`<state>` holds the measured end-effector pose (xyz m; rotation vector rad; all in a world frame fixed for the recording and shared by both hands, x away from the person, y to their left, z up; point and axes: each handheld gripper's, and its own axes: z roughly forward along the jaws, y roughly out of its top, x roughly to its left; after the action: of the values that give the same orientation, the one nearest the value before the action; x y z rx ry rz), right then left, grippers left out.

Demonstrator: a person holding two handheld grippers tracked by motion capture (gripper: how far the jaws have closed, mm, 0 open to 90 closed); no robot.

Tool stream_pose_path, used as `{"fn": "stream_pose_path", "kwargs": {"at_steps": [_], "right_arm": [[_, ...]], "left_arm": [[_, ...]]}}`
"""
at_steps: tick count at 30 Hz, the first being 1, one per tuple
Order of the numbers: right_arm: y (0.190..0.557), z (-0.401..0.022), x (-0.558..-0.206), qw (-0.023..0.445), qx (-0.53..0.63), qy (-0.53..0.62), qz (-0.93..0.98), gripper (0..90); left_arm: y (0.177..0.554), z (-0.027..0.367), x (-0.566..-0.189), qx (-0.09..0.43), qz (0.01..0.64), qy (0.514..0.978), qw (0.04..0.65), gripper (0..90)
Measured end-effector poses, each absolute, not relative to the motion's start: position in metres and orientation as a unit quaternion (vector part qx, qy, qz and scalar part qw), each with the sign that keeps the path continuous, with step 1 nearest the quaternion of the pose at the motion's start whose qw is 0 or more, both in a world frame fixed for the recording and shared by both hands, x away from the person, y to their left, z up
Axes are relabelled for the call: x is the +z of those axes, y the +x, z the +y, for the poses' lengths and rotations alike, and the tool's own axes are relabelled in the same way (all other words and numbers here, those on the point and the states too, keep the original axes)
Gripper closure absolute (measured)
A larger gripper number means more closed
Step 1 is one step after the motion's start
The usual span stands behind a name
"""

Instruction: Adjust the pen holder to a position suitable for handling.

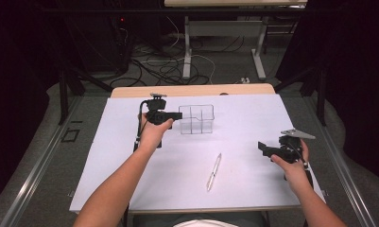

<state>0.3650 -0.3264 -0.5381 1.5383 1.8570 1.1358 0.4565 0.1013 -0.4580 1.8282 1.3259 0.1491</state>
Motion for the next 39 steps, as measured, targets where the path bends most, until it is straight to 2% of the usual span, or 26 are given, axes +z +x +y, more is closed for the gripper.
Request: {"fn": "stream_pose_path", "kwargs": {"at_steps": [4, 13, 17, 21, 22, 26, 31, 33, 39], "right_arm": [[0.364, -0.324, -0.537, 0.230, 0.419, 0.557, 0.679, 4.0], [0.364, -0.325, -0.534, 0.231, 0.429, 0.552, 0.677, 3.9], [0.364, -0.324, -0.533, 0.231, 0.429, 0.552, 0.676, 3.9], [0.365, -0.323, -0.534, 0.231, 0.428, 0.551, 0.679, 3.9], [0.366, -0.323, -0.534, 0.232, 0.427, 0.551, 0.679, 3.9], [0.367, -0.323, -0.534, 0.232, 0.428, 0.547, 0.680, 3.9], [0.366, -0.323, -0.534, 0.231, 0.427, 0.550, 0.679, 3.9], [0.366, -0.324, -0.534, 0.232, 0.427, 0.549, 0.680, 3.9], [0.366, -0.324, -0.533, 0.231, 0.429, 0.550, 0.678, 3.9]], "left_arm": [[0.448, 0.098, -0.457, 0.057, 0.517, 0.733, 0.439, 53.5], [0.431, 0.092, -0.458, 0.041, 0.490, 0.734, 0.469, 47.9], [0.425, 0.087, -0.463, 0.018, 0.485, 0.738, 0.469, 42.6], [0.416, 0.080, -0.466, 0.030, 0.492, 0.738, 0.460, 37.5], [0.415, 0.077, -0.465, 0.037, 0.494, 0.739, 0.456, 27.1], [0.411, 0.067, -0.465, 0.053, 0.495, 0.747, 0.440, 13.9], [0.403, 0.054, -0.466, 0.060, 0.503, 0.751, 0.424, 11.5], [0.401, 0.050, -0.467, 0.056, 0.500, 0.757, 0.418, 6.5], [0.393, 0.041, -0.470, 0.044, 0.498, 0.764, 0.408, 6.4]]}}
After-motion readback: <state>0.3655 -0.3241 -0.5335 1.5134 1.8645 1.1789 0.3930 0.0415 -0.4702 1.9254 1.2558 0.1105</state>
